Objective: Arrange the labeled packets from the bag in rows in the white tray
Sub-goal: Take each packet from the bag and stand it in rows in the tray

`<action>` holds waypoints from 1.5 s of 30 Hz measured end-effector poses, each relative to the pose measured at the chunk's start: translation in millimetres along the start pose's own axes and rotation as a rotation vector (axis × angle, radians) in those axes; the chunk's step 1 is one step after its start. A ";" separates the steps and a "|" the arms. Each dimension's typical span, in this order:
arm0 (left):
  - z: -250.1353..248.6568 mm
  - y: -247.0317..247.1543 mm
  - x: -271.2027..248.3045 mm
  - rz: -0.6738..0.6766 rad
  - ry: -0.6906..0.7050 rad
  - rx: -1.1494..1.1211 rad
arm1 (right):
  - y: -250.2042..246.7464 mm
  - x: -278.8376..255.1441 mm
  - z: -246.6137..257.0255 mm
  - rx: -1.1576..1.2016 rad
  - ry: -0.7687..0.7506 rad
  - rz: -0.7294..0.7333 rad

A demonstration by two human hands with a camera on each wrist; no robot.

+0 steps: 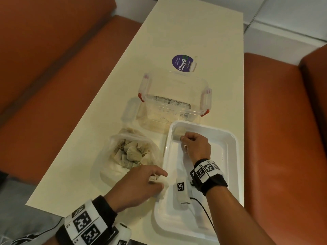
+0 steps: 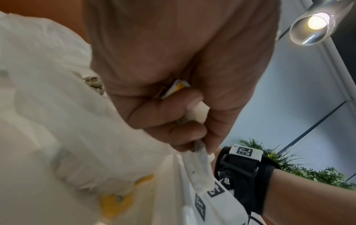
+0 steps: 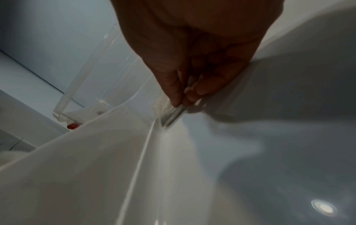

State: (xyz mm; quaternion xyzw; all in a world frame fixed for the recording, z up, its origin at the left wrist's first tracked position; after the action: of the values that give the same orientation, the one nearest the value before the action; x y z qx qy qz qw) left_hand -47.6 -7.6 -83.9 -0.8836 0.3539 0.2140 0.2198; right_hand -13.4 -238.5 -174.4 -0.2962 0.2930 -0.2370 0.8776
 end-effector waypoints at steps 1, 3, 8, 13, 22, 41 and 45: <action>0.0 -0.3 0.0 0.000 0.002 -0.025 | -0.3 0.1 0.6 0.005 -0.005 0.001; -0.5 -0.6 0.5 -0.006 0.008 -0.155 | -1.1 -0.2 0.5 0.017 -0.013 0.007; -11.6 -8.3 3.6 -0.080 0.015 -0.496 | -3.7 -3.9 -1.3 0.021 -0.041 0.021; -21.1 -16.4 11.0 -0.115 0.019 -0.606 | -12.9 -14.3 -0.2 0.085 -0.017 -0.024; -36.9 -10.7 23.9 -0.138 0.221 -0.404 | -52.8 -95.4 33.9 0.328 -0.177 0.506; -16.8 -8.2 -6.0 -0.162 -0.075 -0.779 | -21.3 -30.3 12.9 0.203 -0.110 0.289; -11.9 -10.2 -14.7 -0.093 -0.084 -0.850 | -8.7 -13.6 5.5 0.146 -0.117 0.173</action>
State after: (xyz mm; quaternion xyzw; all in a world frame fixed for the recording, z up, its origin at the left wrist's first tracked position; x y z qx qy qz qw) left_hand -47.3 0.4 -63.9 -0.9011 0.1848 0.3663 -0.1403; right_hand -21.7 -234.6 -159.9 -0.2187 0.2479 -0.1636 0.9295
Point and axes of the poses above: each hand's wrist, its own x-axis towards the middle knuckle, its own y-axis out of the palm, z = x × y, the point moved 2 cm from there along x, towards the middle knuckle, and after that the axes turned 9 degrees about -x, right-handed, at the moved point
